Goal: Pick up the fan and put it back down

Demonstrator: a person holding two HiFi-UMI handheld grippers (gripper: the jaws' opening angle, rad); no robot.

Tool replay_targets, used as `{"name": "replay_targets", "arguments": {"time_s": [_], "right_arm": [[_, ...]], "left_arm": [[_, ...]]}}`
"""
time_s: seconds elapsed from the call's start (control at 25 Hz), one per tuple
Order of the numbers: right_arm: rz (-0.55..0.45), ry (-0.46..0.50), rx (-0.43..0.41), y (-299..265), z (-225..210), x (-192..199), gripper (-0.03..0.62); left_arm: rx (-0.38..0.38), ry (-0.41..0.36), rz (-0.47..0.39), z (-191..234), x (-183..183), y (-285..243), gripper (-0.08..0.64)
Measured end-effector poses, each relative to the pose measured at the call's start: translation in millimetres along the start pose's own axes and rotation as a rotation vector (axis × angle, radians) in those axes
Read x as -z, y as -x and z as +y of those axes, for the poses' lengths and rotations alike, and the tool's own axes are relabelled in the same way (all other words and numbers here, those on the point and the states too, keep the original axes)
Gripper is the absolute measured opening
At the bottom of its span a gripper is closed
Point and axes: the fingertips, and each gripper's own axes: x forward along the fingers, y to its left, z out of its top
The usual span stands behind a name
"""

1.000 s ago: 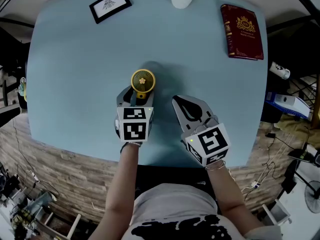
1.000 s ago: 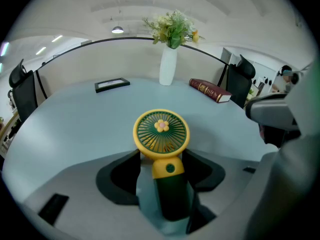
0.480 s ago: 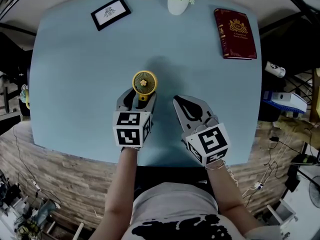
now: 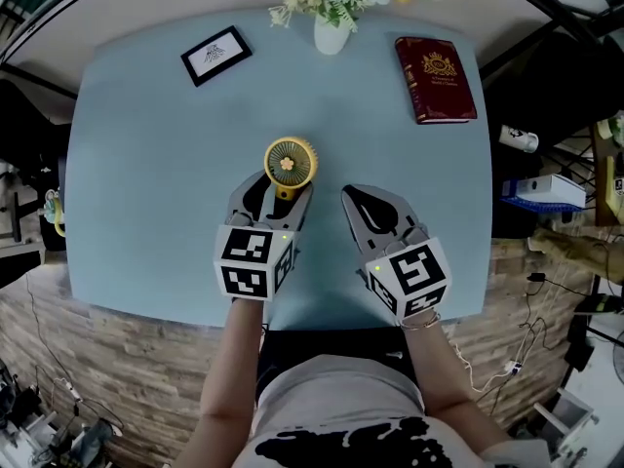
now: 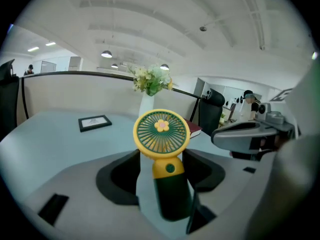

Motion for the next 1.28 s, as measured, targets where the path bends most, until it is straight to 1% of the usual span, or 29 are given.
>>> {"name": "replay_targets", "arguments": {"time_s": [0.16,0.36,0.56,0.8,0.92,1.04,1.28], "right_arm": [[-0.029,0.015,0.014,8.2,4.7,-13.8,0.005],[-0.063,0.039,0.019,15.3,10.6,-30.2,0.005],[-0.076,0.057,0.015,23.6,14.3,-37.2,0.005],[-0.15,0.124,-0.001,45.8,21.8,-66.7,0.004],[-0.179,0.16,-0.017,61.4,24.3,-83.6,0.005],[-0.208,0.167,-0.033,69.1,25.0,-96.3,0.005],[-0.269,0.197,-0.045,80.8,29.3,-122.4,0.003]], "left_arm": [[0.023,-0.02,-0.064,-8.0,-23.7,12.3,0.275],[0.065,-0.061,-0.117,-20.2,-48.3,24.9,0.276],[0.091,-0.071,-0.169,-32.0,-63.3,37.0,0.276],[0.074,-0.077,-0.24,-42.0,-83.6,60.1,0.276],[0.07,-0.1,-0.271,-51.6,-93.8,72.5,0.276],[0.057,-0.126,-0.297,-58.7,-104.0,82.4,0.276],[0.055,-0.168,-0.332,-73.3,-118.1,93.9,0.276]]}}
